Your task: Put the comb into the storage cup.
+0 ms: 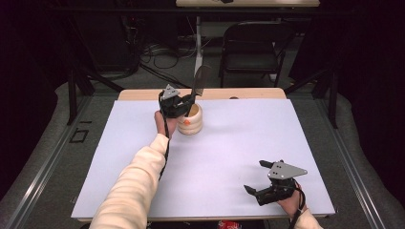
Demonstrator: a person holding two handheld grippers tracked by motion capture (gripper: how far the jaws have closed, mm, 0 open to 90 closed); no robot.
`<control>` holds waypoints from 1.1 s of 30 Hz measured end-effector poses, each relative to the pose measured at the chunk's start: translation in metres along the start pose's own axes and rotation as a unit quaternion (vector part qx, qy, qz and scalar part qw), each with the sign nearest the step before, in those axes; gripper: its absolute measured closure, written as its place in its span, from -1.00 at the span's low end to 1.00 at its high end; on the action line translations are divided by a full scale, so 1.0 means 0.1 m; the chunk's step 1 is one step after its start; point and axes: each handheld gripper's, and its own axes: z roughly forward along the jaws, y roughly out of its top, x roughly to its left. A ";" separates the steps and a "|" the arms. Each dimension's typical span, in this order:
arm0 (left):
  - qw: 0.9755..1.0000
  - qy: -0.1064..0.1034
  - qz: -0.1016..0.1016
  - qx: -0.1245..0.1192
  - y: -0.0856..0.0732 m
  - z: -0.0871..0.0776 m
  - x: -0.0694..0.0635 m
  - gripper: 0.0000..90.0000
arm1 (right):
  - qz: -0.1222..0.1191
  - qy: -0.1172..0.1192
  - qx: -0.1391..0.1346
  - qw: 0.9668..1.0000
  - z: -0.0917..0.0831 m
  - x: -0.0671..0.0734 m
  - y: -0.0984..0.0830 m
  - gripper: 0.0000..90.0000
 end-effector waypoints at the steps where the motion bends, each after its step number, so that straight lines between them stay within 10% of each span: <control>1: 1.000 0.002 -0.001 0.000 -0.01 0.00 0.00 0.60 | 0.000 -0.001 0.000 1.000 0.00 0.00 0.00 -1.00; 33: 1.000 0.012 0.008 0.025 -0.11 -0.02 0.02 0.60 | 0.000 -0.003 -0.001 1.000 -0.01 0.00 0.00 -1.00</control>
